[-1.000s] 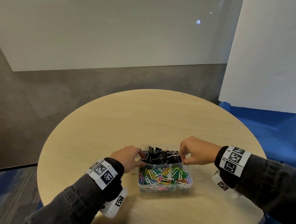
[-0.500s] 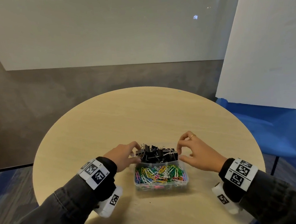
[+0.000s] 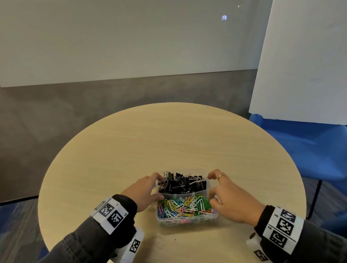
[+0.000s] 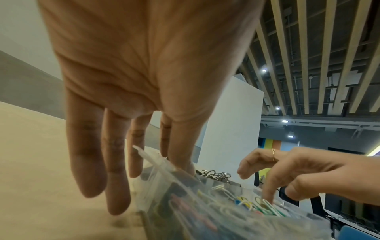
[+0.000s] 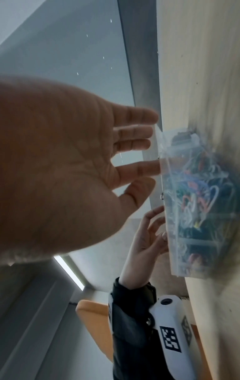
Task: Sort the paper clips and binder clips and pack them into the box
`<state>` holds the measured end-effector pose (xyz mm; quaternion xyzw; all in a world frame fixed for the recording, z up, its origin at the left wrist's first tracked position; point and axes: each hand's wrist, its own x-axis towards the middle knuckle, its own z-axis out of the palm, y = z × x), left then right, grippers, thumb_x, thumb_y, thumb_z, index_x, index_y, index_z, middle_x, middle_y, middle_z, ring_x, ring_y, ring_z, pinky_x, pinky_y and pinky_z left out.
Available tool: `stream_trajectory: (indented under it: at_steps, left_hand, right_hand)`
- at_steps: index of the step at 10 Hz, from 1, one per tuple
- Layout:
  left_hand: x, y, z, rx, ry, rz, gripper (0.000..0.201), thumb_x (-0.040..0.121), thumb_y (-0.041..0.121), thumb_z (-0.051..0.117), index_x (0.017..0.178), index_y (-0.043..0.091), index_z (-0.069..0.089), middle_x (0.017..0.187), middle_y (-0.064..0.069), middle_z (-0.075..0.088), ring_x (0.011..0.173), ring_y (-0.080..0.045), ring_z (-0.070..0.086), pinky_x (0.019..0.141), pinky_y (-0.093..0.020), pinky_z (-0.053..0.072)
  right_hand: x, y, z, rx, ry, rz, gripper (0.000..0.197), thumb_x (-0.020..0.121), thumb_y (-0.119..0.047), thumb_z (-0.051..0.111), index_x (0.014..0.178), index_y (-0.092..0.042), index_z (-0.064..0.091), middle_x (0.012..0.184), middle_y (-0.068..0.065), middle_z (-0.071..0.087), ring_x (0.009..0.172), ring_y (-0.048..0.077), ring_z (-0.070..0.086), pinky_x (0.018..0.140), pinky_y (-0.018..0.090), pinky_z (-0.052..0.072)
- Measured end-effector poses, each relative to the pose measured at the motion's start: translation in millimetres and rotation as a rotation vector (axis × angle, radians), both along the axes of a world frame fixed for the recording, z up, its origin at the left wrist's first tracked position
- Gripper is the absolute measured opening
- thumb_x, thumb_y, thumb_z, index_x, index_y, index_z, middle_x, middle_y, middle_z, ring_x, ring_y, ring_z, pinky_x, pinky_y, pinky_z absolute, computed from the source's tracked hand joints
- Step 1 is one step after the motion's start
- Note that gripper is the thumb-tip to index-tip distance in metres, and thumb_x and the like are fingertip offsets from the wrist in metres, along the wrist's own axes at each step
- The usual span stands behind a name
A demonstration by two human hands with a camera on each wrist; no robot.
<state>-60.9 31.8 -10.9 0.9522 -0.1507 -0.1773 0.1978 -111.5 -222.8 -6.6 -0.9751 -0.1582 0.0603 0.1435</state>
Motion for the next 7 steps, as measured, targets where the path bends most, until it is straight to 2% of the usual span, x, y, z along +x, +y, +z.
stream_trajectory:
  at_steps: [1, 2, 3, 4, 5, 6, 7]
  left_hand:
    - [0, 0, 2, -0.047, 0.015, 0.026, 0.053, 0.094, 0.031, 0.055, 0.138, 0.026, 0.027, 0.132, -0.011, 0.051, 0.086, -0.020, 0.053, 0.077, -0.026, 0.044]
    - [1, 1, 0, -0.128, 0.033, 0.097, 0.061, 0.097, 0.025, 0.051, 0.146, 0.024, 0.015, 0.119, -0.010, 0.057, 0.078, -0.025, 0.067, 0.059, -0.029, 0.055]
    - [3, -1, -3, -0.152, 0.066, 0.148, 0.058, 0.099, 0.022, 0.047, 0.148, 0.016, 0.017, 0.118, -0.010, 0.056, 0.069, -0.019, 0.065, 0.055, -0.026, 0.056]
    - [7, -6, -5, -0.157, 0.072, 0.156, 0.052, 0.101, 0.019, 0.042, 0.148, 0.012, 0.022, 0.126, -0.013, 0.051, 0.059, -0.010, 0.057, 0.050, -0.017, 0.051]
    - [14, -8, -12, -0.148, 0.063, 0.141, 0.051, 0.101, 0.019, 0.039, 0.149, 0.013, 0.021, 0.124, -0.012, 0.049, 0.057, -0.011, 0.055, 0.047, -0.016, 0.048]
    - [20, -6, -10, -0.116, 0.076, 0.124, 0.050, 0.101, 0.023, 0.041, 0.147, 0.014, 0.023, 0.121, -0.008, 0.055, 0.067, -0.011, 0.058, 0.053, -0.017, 0.046]
    - [30, 3, -6, -0.119, 0.067, 0.126, 0.043, 0.102, 0.030, 0.036, 0.143, 0.018, 0.030, 0.122, -0.004, 0.058, 0.078, -0.012, 0.061, 0.074, -0.022, 0.045]
  right_hand:
    - [4, -4, 1, 0.099, -0.015, -0.045, 0.018, 0.092, -0.019, 0.045, 0.102, -0.017, 0.060, 0.130, -0.002, 0.033, 0.097, 0.013, 0.057, 0.085, 0.026, 0.049]
    - [11, -9, -6, 0.213, -0.032, -0.139, 0.021, 0.090, -0.015, 0.050, 0.110, -0.023, 0.048, 0.119, -0.005, 0.033, 0.086, 0.024, 0.062, 0.080, 0.032, 0.052]
    - [22, -13, -16, 0.257, 0.033, -0.233, 0.033, 0.094, -0.017, 0.052, 0.124, -0.022, 0.043, 0.120, 0.001, 0.042, 0.085, 0.018, 0.061, 0.084, 0.033, 0.053]
    - [31, -14, -20, 0.400, 0.173, -0.241, 0.035, 0.097, -0.011, 0.048, 0.130, -0.019, 0.042, 0.103, 0.001, 0.055, 0.060, 0.007, 0.064, 0.063, 0.020, 0.053]
    - [40, -17, -21, 0.448, 0.202, -0.259, 0.040, 0.096, -0.006, 0.048, 0.134, -0.016, 0.042, 0.101, 0.000, 0.053, 0.051, 0.007, 0.063, 0.061, 0.022, 0.055]
    - [49, -19, -21, 0.419, 0.243, -0.249, 0.040, 0.095, -0.006, 0.049, 0.133, -0.016, 0.042, 0.103, 0.001, 0.052, 0.055, 0.009, 0.063, 0.063, 0.028, 0.059]
    - [61, -23, -12, 0.380, 0.227, -0.230, 0.036, 0.095, -0.015, 0.052, 0.130, -0.017, 0.045, 0.101, -0.001, 0.057, 0.064, 0.011, 0.060, 0.059, 0.022, 0.051]
